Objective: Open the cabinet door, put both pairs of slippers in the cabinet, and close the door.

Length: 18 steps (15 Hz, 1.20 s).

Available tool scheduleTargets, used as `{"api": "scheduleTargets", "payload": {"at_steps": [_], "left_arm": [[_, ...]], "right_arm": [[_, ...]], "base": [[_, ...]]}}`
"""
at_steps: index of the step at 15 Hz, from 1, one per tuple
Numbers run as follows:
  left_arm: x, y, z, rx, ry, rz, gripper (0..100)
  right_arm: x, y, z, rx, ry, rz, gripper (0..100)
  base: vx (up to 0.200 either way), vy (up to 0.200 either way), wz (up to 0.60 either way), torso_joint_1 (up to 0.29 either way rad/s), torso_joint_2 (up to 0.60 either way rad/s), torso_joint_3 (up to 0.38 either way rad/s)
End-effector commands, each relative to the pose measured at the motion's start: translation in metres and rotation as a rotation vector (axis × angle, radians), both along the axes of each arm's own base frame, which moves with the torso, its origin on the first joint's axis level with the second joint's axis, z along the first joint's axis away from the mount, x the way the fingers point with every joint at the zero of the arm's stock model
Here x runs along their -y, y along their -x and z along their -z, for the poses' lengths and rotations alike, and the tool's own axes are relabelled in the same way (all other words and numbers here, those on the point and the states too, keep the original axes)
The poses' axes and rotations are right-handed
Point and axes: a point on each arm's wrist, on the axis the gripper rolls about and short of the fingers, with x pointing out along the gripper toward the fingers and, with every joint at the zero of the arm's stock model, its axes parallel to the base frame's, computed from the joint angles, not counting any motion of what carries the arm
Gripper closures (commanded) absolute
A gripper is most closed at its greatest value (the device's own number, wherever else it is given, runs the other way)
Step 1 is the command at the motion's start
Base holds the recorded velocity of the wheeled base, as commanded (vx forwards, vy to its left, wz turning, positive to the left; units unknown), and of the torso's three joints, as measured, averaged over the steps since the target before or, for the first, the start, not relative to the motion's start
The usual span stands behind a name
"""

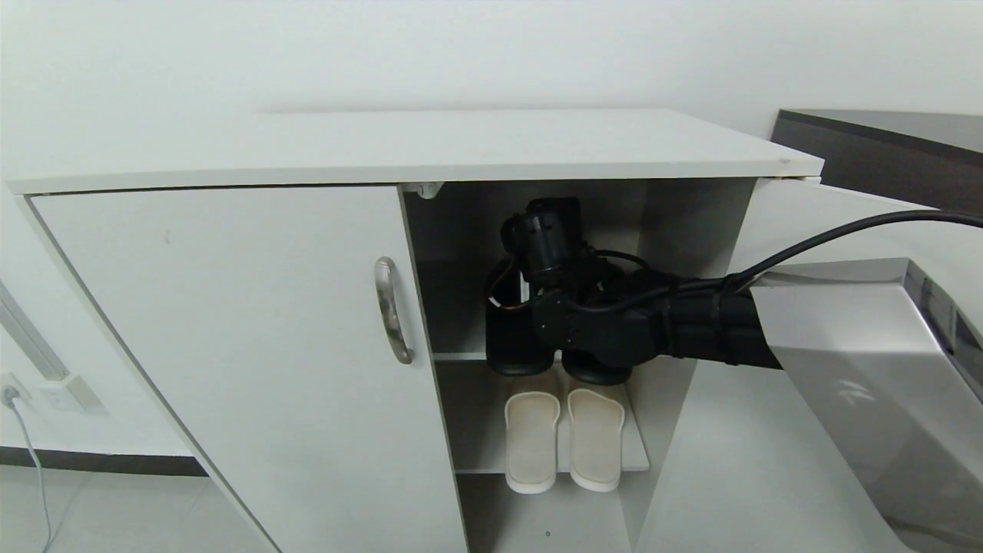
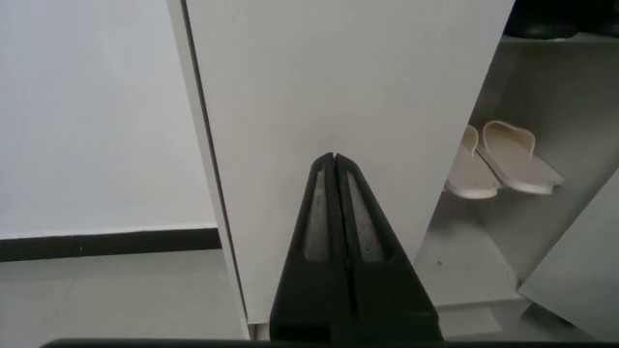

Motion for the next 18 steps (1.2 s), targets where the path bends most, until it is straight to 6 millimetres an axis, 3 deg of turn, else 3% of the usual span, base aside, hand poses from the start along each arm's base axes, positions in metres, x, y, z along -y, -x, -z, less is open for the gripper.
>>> {"api": "scheduleTargets", "payload": {"at_steps": [1,7,11,14,18], "left_arm": [[0.000,0.000,0.000,0.000,0.000,-0.002,100],[0.000,0.000,0.000,0.000,0.000,-0.002,100],[0.000,0.000,0.000,0.000,0.000,-0.002,100],[0.000,0.000,0.000,0.000,0.000,-0.001,100],[0.000,0.000,0.000,0.000,0.000,-0.002,100]], "right_arm": [[0.001,0.006,0.000,-0.011,0.011,-0.006,0],[0.010,0.038,-0.014,-0.023,0.021,-0.035,0],[0.024,0.078,-0.019,0.001,0.001,-0.086,0],[0.033,0.119,-0.015,0.025,-0.014,-0.169,0],[0.062,0.163,-0.017,0.037,-0.087,-0.373,0]], "base": [[0.000,0.000,0.00,0.000,0.00,0.000],[0.000,0.000,0.00,0.000,0.00,0.000],[0.000,0.000,0.00,0.000,0.00,0.000],[0.000,0.000,0.00,0.000,0.00,0.000],[0.000,0.000,0.00,0.000,0.00,0.000]]}}
